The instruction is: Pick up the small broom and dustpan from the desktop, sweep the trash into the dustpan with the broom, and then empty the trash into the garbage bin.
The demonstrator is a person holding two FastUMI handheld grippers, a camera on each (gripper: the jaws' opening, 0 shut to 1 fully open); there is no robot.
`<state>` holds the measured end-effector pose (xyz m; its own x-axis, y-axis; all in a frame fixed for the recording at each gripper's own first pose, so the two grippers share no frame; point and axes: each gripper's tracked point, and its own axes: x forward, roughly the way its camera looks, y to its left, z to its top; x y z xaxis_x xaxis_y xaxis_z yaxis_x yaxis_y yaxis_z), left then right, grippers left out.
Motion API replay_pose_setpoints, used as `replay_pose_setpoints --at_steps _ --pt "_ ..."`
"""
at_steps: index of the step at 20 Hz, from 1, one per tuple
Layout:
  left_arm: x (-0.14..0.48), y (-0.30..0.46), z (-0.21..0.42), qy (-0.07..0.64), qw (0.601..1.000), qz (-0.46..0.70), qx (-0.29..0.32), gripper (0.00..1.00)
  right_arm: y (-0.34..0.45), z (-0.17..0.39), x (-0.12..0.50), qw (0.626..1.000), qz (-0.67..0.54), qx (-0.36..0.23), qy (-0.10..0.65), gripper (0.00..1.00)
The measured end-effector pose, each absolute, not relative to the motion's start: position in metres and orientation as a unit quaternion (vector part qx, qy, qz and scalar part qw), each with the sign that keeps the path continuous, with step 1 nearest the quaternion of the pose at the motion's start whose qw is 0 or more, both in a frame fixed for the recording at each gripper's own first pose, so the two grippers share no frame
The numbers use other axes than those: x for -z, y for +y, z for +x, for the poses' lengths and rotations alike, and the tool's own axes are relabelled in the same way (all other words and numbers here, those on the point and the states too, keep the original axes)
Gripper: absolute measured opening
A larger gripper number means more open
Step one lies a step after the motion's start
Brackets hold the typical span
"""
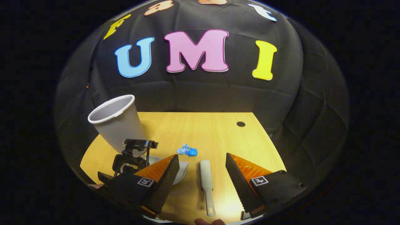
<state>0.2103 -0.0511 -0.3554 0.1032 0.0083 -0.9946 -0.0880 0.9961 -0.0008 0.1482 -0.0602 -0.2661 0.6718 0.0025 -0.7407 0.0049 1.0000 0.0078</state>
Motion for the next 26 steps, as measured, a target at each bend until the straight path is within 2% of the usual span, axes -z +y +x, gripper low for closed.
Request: replay_pose_setpoints --at_steps 1,2,3,4,6,10,11,12,14,18,19,20,21,22,23,24,26 --pt "0.352 -0.053 0.206 0.679 0.733 -0.031 -0.032 0.61 -0.064 0.143 0.276 0.905 0.005 0.004 0.425 0.92" --pt "0.356 -0.051 0.209 0.676 0.736 -0.023 -0.033 0.52 -0.068 0.139 0.286 0.897 0.006 0.007 0.443 0.92" --pt "0.358 -0.051 0.212 0.674 0.738 -0.016 -0.027 0.51 -0.072 0.134 0.293 0.89 0.006 0.01 0.456 0.96" --pt "0.357 -0.052 0.21 0.676 0.736 -0.01 -0.026 0.39 -0.077 0.128 0.299 0.883 0.003 0.015 0.469 0.96" --pt "0.358 -0.052 0.21 0.679 0.733 0.004 -0.02 0.31 -0.085 0.112 0.313 0.862 -0.012 0.02 0.506 0.96" --pt "0.357 -0.052 0.212 0.677 0.736 0.006 -0.013 0.3 -0.083 0.085 0.346 0.815 -0.027 -0.008 0.579 0.97" --pt "0.358 -0.053 0.213 0.677 0.735 0.003 -0.014 0.3 -0.083 0.078 0.356 0.795 -0.025 -0.011 0.605 0.92" --pt "0.358 -0.053 0.213 0.677 0.736 -0.001 -0.016 0.3 -0.083 0.075 0.364 0.78 -0.022 -0.011 0.625 0.92" --pt "0.359 -0.053 0.214 0.673 0.739 -0.004 -0.019 0.29 -0.084 0.075 0.389 0.759 -0.031 -0.008 0.65 0.98" --pt "0.357 -0.053 0.214 0.667 0.745 -0.003 -0.018 0.31 -0.095 0.061 0.442 0.704 -0.053 0.008 0.709 0.98" --pt "0.358 -0.052 0.213 0.666 0.746 -0.004 -0.017 0.3 -0.097 0.056 0.451 0.689 -0.051 0.01 0.722 0.94" --pt "0.358 -0.053 0.213 0.665 0.747 -0.006 -0.016 0.29 -0.097 0.049 0.458 0.675 -0.048 0.011 0.736 0.98" --pt "0.359 -0.053 0.213 0.665 0.747 -0.01 -0.015 0.3 -0.095 0.044 0.462 0.663 -0.041 0.009 0.748 0.94" --pt "0.359 -0.054 0.212 0.663 0.748 -0.014 -0.016 0.3 -0.093 0.039 0.468 0.655 -0.034 0.009 0.755 0.98" --pt "0.359 -0.054 0.212 0.663 0.748 -0.017 -0.015 0.3 -0.09 0.035 0.47 0.646 -0.028 0.007 0.763 0.92" --pt "0.36 -0.055 0.212 0.663 0.748 -0.02 -0.015 0.3 -0.085 0.035 0.474 0.644 -0.015 0.003 0.765 0.95" --pt "0.357 -0.054 0.21 0.662 0.749 -0.022 -0.015 0.3 -0.08 0.039 0.475 0.637 -0.004 0.001 0.771 0.78"
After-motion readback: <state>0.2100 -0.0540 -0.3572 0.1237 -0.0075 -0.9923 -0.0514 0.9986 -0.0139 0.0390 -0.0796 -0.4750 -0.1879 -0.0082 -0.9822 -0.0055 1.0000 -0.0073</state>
